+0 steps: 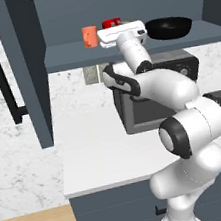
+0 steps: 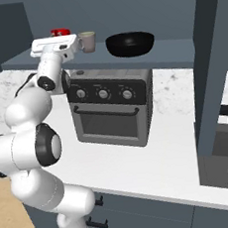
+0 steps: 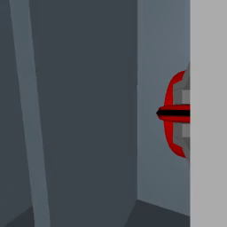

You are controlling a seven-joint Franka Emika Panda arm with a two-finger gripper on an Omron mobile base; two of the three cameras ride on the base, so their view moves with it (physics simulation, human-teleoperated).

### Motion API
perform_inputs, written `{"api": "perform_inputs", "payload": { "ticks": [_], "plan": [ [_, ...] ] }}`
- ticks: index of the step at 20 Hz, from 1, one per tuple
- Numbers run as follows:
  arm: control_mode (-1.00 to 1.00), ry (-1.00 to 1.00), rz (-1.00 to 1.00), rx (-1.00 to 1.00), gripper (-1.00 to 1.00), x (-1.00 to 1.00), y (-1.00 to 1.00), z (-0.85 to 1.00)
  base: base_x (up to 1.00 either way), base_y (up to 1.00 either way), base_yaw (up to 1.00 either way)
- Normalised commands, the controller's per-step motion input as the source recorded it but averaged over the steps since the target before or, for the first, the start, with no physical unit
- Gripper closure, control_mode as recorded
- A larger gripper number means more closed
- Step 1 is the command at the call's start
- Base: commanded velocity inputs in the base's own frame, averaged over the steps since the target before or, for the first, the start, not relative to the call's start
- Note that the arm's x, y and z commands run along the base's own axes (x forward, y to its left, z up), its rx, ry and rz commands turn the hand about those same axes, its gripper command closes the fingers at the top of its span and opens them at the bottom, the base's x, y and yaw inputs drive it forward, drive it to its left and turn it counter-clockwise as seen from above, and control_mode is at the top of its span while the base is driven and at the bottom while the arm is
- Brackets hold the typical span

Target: Gather all objects into one cabinet and sort the glasses and bowls to opposite sides.

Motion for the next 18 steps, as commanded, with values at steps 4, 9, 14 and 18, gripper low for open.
{"api": "perform_inputs", "payload": {
  "ticks": [4,9,14,18],
  "plan": [
    [-1.0,-0.43,0.0,-0.03,1.0,0.2,0.0,-0.63,0.0,0.0,0.0],
    [-1.0,-0.48,0.0,-0.06,1.0,0.07,0.0,-0.94,0.0,0.0,0.0],
    [-1.0,-0.49,0.0,-0.09,1.0,0.07,-0.06,-1.0,0.0,0.0,0.0],
    [-1.0,-0.49,0.0,-0.02,1.0,0.31,-0.07,-0.94,0.0,0.0,0.0]
  ]
}}
